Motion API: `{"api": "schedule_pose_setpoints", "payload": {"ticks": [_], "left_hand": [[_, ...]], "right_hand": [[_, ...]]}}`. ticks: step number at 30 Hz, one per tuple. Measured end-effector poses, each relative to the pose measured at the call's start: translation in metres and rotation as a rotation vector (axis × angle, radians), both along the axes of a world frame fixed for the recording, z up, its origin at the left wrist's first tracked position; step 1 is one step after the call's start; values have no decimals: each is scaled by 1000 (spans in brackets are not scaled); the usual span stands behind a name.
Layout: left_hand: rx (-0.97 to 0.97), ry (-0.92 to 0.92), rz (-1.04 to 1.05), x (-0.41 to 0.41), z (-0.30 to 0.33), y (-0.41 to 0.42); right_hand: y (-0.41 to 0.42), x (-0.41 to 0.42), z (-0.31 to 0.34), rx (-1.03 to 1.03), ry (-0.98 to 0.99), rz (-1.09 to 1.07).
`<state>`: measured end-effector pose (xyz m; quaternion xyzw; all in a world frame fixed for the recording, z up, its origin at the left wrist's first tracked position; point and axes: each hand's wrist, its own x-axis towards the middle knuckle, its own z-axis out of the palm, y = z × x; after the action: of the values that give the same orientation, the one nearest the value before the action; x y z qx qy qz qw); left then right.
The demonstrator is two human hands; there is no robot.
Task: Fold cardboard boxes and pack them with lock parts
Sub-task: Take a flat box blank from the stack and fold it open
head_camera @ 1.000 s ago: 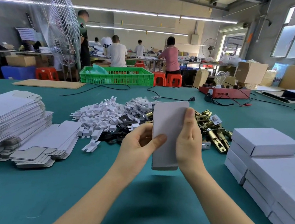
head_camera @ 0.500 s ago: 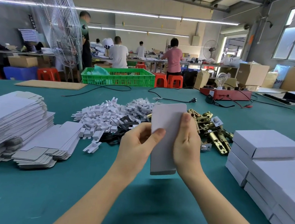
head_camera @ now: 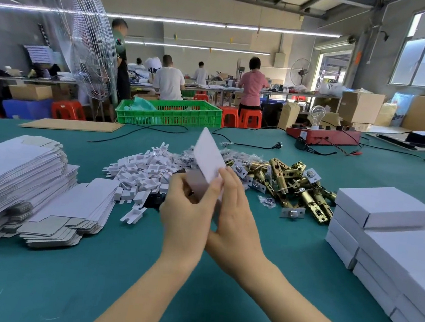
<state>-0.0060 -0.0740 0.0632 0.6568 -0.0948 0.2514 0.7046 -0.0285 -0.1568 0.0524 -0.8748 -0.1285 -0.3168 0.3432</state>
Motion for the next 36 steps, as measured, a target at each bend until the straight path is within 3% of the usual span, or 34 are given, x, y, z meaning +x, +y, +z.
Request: {"api": "schedule_pose_setpoints", "payload": {"ticks": [7,11,14,19,27,36], "left_hand": [[193,-174,-81,-16,-2,-10],[227,-137,52,-11,-4,-5],[316,-64,116,-2,-2,3],[227,25,-130,3,-1,3],[206,-81,-128,-6,-1,-2],[197,-126,-287,-2,-4,2]], "right_hand": [[-12,7,12,740,112,140],[-22,12,20,941,109,124],[-26,12,23,925,115,204],[-18,10,20,844,88,231],[-19,9,20,691,-38,131],[-23,10,14,715,-44,58]]}}
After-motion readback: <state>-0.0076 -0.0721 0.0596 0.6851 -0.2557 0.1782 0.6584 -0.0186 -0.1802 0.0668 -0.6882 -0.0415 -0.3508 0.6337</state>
